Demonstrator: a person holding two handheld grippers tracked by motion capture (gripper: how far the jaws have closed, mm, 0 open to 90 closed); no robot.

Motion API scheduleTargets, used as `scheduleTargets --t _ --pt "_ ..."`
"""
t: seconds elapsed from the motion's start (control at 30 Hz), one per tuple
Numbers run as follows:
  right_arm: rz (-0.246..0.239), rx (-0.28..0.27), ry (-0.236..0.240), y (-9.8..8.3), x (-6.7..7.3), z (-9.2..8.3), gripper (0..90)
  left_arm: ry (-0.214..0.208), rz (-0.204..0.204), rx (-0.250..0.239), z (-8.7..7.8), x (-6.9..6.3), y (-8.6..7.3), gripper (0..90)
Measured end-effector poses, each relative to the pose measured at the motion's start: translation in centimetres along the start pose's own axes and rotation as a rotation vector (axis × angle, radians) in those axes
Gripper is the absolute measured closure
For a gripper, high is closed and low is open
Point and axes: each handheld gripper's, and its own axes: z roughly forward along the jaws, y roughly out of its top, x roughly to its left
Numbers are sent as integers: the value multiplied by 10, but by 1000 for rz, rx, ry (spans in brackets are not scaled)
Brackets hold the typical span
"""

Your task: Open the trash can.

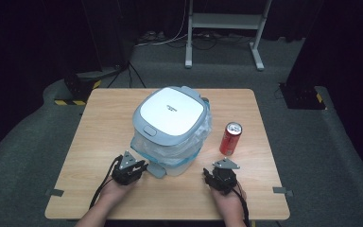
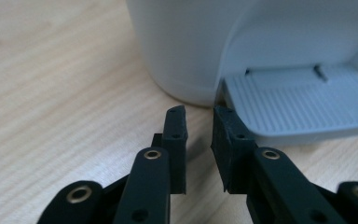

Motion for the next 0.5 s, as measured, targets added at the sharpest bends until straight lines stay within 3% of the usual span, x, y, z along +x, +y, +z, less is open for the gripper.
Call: scheduleTargets --t 0.1,0.17,0.37,0.43,0.5 --pt "26 14 34 5 4 1 612 2 36 15 0 -2 -2 740" --pt "31 4 42 11 8 1 676 -4 33 13 0 -2 -1 739" --pt "45 -30 48 27 18 5 696 -19 15 12 -2 0 0 741" --pt "22 -47 33 32 25 8 714 -29 -25 -16 -2 1 1 758" --pt "19 -53 26 33 27 9 717 -29 -22 -15 -3 2 1 764"
